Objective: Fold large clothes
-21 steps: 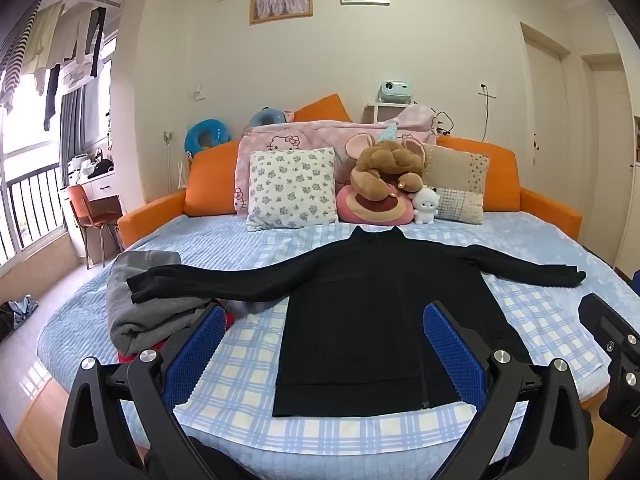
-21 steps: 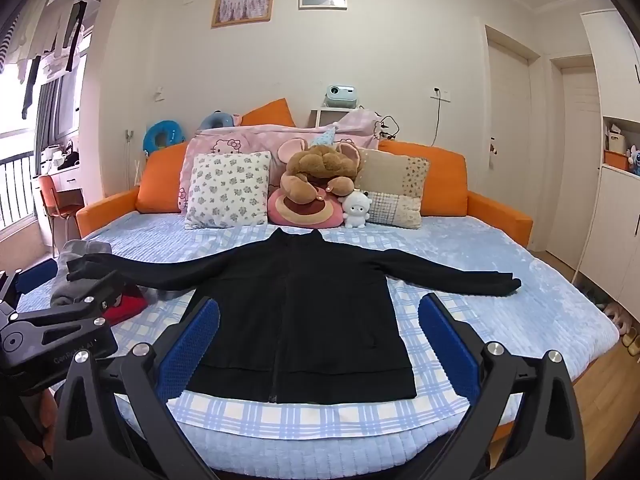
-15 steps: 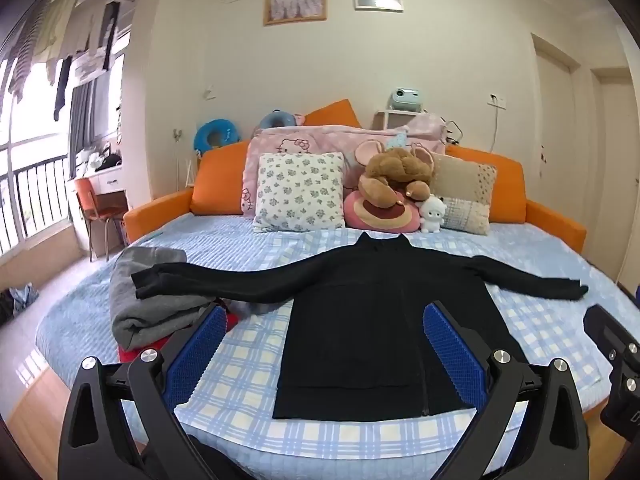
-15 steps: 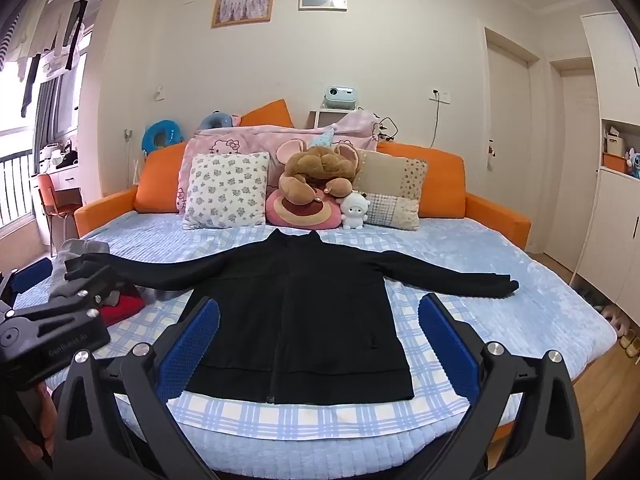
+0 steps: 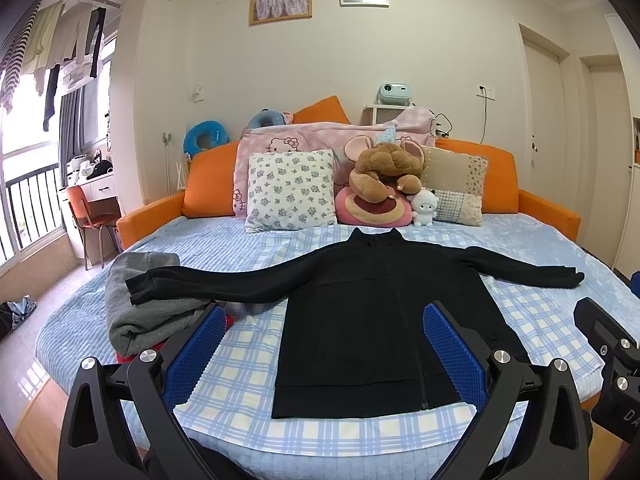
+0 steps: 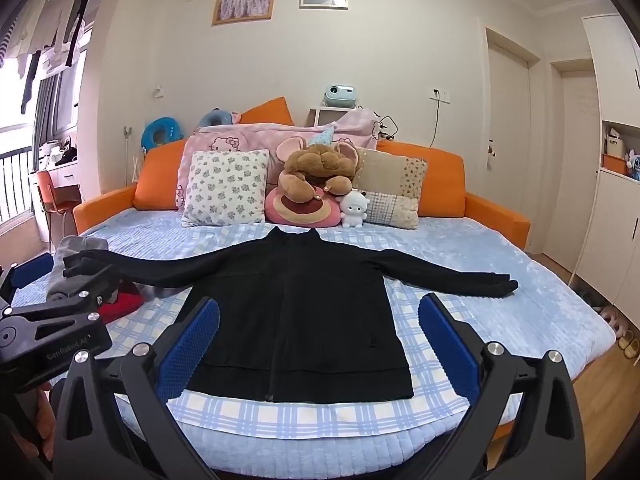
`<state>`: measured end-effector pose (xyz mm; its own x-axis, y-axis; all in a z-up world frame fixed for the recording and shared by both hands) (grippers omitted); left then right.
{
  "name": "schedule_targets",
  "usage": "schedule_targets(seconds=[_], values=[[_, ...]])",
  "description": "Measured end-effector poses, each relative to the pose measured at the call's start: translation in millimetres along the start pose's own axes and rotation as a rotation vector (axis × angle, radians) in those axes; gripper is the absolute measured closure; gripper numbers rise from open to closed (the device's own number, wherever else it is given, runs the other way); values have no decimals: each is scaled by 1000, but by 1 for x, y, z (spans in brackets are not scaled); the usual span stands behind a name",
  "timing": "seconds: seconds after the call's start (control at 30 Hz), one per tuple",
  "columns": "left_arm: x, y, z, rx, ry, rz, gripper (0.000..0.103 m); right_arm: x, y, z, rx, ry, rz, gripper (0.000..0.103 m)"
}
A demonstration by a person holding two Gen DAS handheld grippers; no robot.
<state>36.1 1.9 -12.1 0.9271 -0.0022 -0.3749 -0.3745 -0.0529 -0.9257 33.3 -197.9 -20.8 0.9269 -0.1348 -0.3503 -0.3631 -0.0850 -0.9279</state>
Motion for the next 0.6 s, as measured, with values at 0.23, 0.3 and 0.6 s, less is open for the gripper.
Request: schedule_targets(seconds=[0.23, 0.3, 0.6], values=[[-2, -1, 4, -21, -7, -5, 3, 0, -1, 1, -3, 2, 0, 4], [-2, -1, 5, -27, -7, -5, 3, 0, -1, 0, -2, -3, 1, 5], [-3, -1, 7, -25, -2, -2, 3, -3, -2, 1, -1, 7, -2, 4]])
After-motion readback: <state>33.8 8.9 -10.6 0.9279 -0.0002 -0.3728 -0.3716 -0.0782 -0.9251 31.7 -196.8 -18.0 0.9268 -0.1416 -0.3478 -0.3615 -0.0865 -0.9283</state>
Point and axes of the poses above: each gripper's, at about its wrist camera, not at the fingertips, and x roughly the way its jaws point, z to its left, y to its underside, the point moved 4 cm from there along x, roughly the way its jaws point, and after that the axes turned 6 degrees about -x, right-handed, at the moved point
